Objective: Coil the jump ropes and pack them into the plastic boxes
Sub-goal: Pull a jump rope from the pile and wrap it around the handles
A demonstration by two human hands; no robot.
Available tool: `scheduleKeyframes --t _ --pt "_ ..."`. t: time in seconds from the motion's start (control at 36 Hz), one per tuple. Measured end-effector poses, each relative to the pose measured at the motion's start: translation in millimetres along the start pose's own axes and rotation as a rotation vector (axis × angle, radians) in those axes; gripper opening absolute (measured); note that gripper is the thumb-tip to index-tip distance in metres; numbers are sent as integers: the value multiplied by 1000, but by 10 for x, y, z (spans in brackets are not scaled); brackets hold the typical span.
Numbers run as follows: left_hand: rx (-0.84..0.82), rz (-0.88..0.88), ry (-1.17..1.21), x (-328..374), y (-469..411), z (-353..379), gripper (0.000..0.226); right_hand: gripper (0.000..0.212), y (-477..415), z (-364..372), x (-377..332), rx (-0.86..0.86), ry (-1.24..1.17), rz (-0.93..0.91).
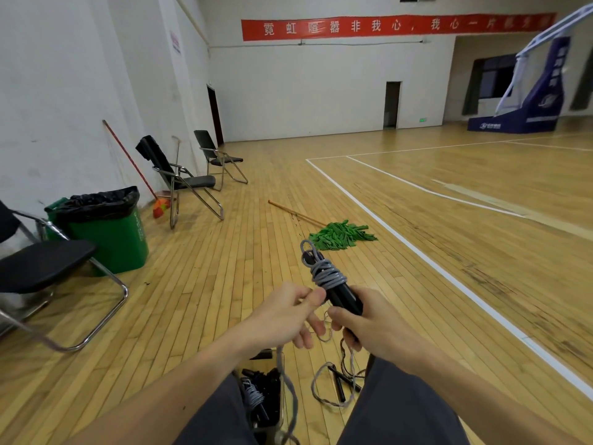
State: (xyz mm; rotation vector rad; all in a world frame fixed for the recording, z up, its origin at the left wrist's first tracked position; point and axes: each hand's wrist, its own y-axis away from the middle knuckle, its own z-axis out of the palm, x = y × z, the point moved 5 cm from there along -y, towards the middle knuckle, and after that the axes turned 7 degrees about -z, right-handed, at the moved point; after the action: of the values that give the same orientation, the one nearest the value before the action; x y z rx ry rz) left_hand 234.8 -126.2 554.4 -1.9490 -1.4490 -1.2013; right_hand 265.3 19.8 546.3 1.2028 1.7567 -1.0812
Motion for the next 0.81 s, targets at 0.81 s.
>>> scheduleKeyframes --t 0.81 --pt "-60 573 -1064 795 303 -139 36 27 168 21 -315 -695 566 245"
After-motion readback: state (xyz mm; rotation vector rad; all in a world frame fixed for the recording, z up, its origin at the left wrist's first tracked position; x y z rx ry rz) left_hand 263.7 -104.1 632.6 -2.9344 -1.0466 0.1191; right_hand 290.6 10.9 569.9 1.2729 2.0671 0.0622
